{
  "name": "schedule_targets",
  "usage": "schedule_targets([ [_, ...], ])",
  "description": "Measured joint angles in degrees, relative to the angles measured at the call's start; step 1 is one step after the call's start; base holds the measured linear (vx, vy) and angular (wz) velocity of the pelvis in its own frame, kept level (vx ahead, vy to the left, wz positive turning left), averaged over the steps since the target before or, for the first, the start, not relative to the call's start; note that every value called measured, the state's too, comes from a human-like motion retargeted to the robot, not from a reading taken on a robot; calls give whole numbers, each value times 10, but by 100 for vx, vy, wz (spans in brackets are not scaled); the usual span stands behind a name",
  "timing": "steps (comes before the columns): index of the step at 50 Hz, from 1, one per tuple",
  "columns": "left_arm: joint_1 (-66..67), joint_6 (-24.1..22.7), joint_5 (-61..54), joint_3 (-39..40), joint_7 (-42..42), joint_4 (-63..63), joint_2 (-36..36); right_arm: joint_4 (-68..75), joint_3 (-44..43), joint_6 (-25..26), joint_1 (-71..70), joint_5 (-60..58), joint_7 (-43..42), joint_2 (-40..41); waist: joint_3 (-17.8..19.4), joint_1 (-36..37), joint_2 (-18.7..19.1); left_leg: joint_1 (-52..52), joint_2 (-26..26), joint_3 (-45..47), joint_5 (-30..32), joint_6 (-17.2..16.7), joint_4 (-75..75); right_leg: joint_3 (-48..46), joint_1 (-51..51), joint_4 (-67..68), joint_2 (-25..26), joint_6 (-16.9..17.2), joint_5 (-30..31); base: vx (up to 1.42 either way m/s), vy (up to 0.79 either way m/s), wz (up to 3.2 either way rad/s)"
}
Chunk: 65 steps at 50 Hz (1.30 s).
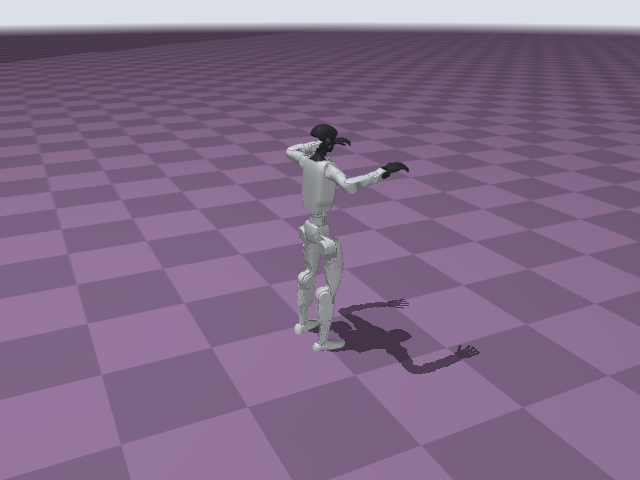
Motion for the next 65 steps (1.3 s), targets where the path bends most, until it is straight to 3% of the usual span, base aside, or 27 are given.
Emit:
schedule_targets([
  [40,-31,-3,-11,-14,6,-13,-5,-3,-13,-5,15,-13,-20,38,4,11,-4,8,-4,-5,-7,4,4,-2,7,10,-5,-12,-19,0,0,0],
  [47,-23,-11,-1,-4,28,-61,-30,-67,-16,-22,21,-22,-65,78,2,23,-14,5,-8,-2,-11,11,8,-1,4,13,-10,-9,-21,0,0,0],
  [52,15,-6,60,47,32,-118,-39,-150,-53,-26,53,-50,-66,105,5,34,-21,6,-8,-1,-14,13,11,0,5,14,-11,-12,-18,0,0,0],
  [55,29,-7,41,62,40,-143,-58,-184,-52,-28,50,-43,-77,117,10,31,-23,8,-7,-4,-17,15,13,0,5,22,-11,-16,-19,0,0,0],
  [60,10,-19,-44,31,100,-160,-131,-216,40,-45,-10,4,-183,153,46,15,-25,27,-2,-9,-21,15,18,-3,4,67,-12,-40,-15,0,0,0],
  [65,-90,-16,-134,-104,178,-159,-264,-222,237,-54,-90,78,-268,247,86,0,-9,63,34,-5,-22,5,10,-5,-53,248,-2,-85,-43,0,0,0],
])
